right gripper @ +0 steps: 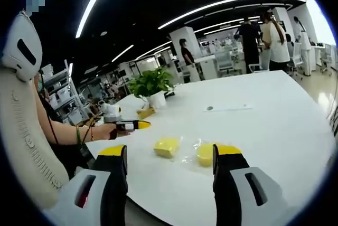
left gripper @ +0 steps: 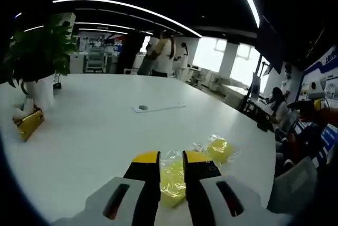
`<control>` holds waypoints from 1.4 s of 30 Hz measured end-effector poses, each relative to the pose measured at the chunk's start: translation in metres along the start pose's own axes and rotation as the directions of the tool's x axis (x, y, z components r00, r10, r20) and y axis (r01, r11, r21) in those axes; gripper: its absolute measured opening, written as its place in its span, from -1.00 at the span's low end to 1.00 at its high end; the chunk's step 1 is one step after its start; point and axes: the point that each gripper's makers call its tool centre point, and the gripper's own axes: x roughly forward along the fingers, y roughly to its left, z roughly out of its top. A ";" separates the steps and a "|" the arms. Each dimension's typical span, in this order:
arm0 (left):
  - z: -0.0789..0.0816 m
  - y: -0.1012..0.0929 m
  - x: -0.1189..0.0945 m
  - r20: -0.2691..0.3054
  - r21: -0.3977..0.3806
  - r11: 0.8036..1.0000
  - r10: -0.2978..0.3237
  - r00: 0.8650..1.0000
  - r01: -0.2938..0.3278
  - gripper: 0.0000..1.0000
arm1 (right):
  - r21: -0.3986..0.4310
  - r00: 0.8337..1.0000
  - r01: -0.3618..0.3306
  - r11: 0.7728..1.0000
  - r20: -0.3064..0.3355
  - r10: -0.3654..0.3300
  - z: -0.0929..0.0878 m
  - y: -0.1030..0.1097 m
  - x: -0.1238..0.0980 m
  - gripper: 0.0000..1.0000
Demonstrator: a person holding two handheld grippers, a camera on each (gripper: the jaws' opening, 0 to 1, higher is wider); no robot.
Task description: Compare the silicone blocks by pressing each to a similar depth, holding the contact briefly, and releasing to observe deformation and rebound differences across the visible hardness samples.
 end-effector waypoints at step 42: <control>0.004 -0.163 -0.105 0.007 -0.206 0.976 -0.071 0.997 0.071 0.49 | 0.007 0.984 -0.179 0.984 0.006 0.179 -0.028 -0.015 -0.030 0.73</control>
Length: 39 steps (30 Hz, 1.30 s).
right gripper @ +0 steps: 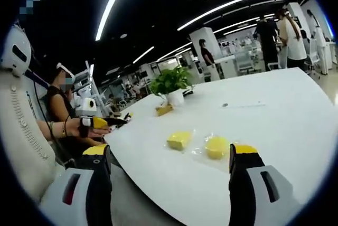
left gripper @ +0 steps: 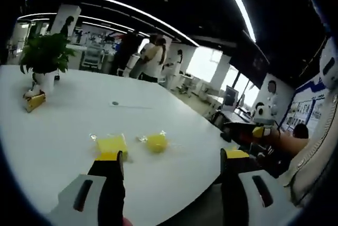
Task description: Compare the silicone blocks by pressing each to a similar depth, holding the contact briefly, and releasing to observe deformation and rebound differences across the visible hardness samples.
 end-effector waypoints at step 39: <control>0.012 0.055 0.202 0.033 -0.795 0.607 0.022 0.999 0.013 0.57 | 0.091 1.000 -0.013 0.996 -0.027 0.016 -0.006 -0.095 -0.005 0.58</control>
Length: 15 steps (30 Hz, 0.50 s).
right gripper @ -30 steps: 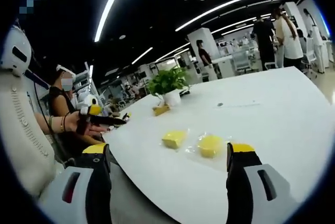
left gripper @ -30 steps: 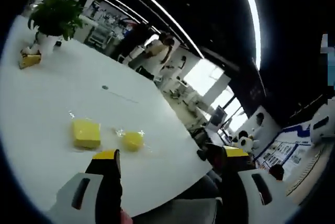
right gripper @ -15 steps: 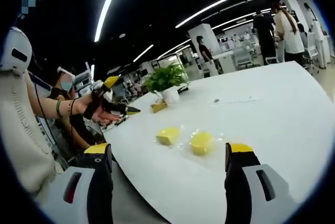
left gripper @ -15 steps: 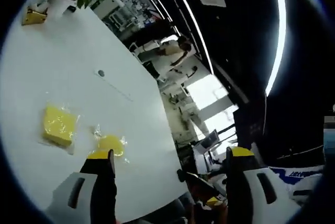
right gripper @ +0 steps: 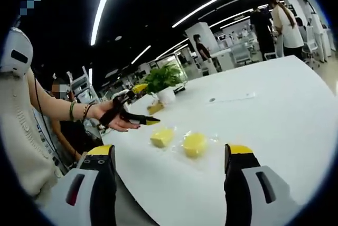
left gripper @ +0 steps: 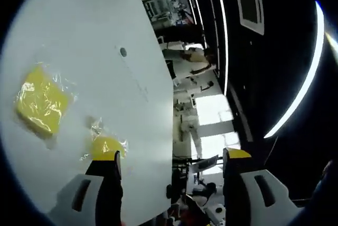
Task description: Compare the silicone blocks by pressing each to a similar depth, holding the contact briefly, and releasing to observe deformation and rebound differences across the visible hardness samples.
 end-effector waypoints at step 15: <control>-0.007 0.061 0.026 -0.045 -0.019 0.994 0.104 0.994 -0.105 0.60 | 0.072 0.999 0.028 0.997 0.022 -0.029 0.010 -0.025 0.012 0.51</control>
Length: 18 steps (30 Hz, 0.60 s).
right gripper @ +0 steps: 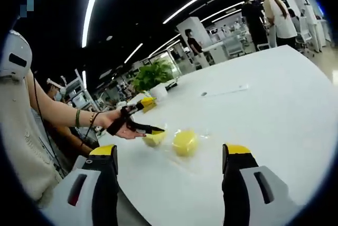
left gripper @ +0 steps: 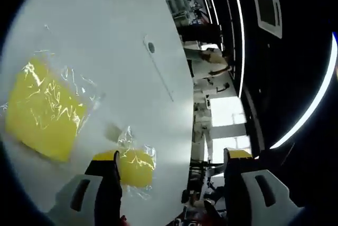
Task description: Compare the silicone blocks by pressing each to a similar depth, holding the contact briefly, and releasing to observe deformation and rebound differences across the visible hardness samples.
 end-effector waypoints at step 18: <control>0.023 0.028 0.062 -0.041 -0.006 1.000 0.023 0.999 -0.023 0.43 | 0.014 1.000 0.030 0.999 -0.008 -0.030 0.005 -0.015 0.005 0.31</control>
